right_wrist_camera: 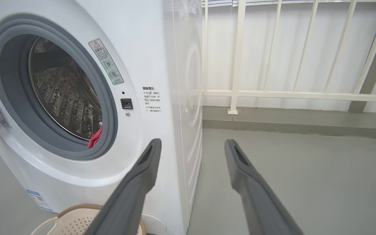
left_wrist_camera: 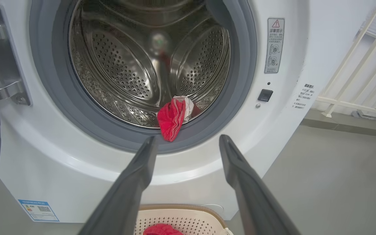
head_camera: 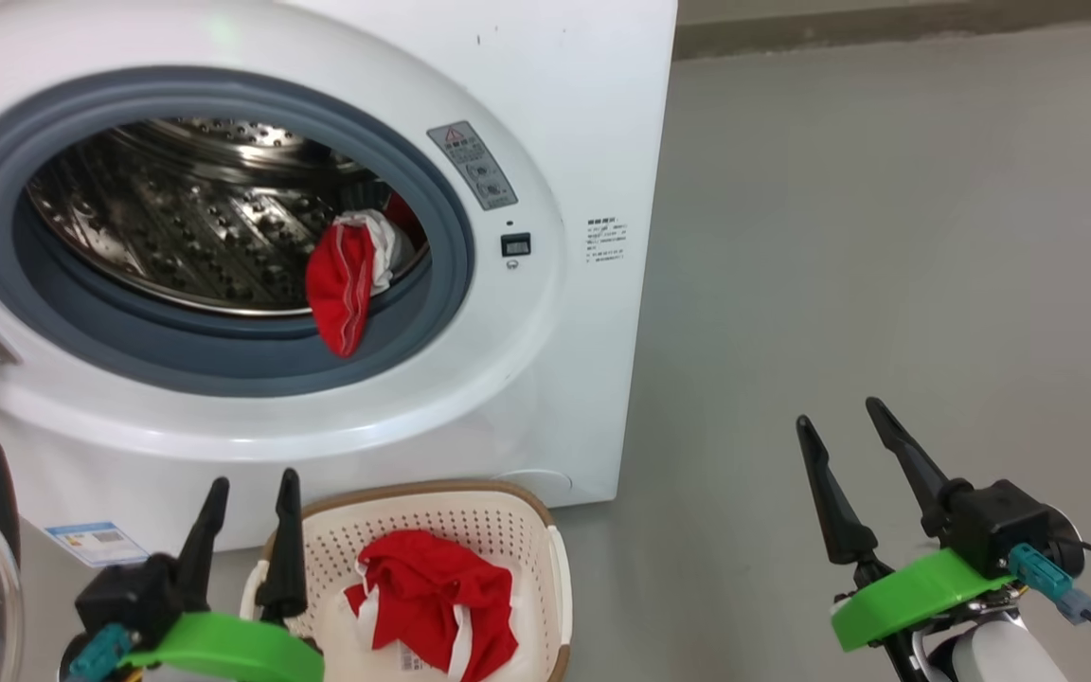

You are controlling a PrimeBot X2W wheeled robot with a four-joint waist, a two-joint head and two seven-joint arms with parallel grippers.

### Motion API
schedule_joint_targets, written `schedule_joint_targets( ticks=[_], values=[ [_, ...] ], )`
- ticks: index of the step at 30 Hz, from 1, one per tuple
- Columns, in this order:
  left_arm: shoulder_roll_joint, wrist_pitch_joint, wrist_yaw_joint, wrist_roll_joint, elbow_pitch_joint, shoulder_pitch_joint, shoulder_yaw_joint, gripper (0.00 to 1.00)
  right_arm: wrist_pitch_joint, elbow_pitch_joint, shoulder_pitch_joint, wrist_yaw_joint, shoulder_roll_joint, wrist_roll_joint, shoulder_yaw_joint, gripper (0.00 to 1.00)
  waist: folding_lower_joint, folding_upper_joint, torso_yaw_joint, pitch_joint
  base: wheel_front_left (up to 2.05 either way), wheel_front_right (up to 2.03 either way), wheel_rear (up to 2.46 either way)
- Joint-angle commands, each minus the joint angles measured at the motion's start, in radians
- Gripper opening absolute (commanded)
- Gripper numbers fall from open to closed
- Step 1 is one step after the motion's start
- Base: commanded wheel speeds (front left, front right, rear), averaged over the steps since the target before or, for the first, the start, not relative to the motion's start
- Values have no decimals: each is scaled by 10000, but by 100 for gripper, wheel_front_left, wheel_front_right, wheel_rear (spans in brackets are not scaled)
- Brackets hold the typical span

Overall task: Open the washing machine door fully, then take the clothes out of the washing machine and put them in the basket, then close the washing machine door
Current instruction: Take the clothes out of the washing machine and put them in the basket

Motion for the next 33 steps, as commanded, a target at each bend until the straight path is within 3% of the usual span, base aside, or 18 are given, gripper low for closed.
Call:
schedule_joint_targets(
  ticks=[1, 20, 33],
  values=[
    [227, -91, 64, 141, -368, 24, 383, 100, -65, -292, -18, 63, 8, -74, 113, 100, 0, 0, 22, -168, 0, 0, 0],
    [437, 290, 897, 243, -2447, 1962, 593, 100, -65, -540, 716, 63, 9, -203, -231, 100, 0, 0, -51, -877, 0, 0, 0],
    [391, 445, 1075, 165, -2873, 2253, 507, 100, -65, -617, 816, 63, 9, -185, -230, 100, 0, 0, 52, -870, 0, 0, 0]
  ],
)
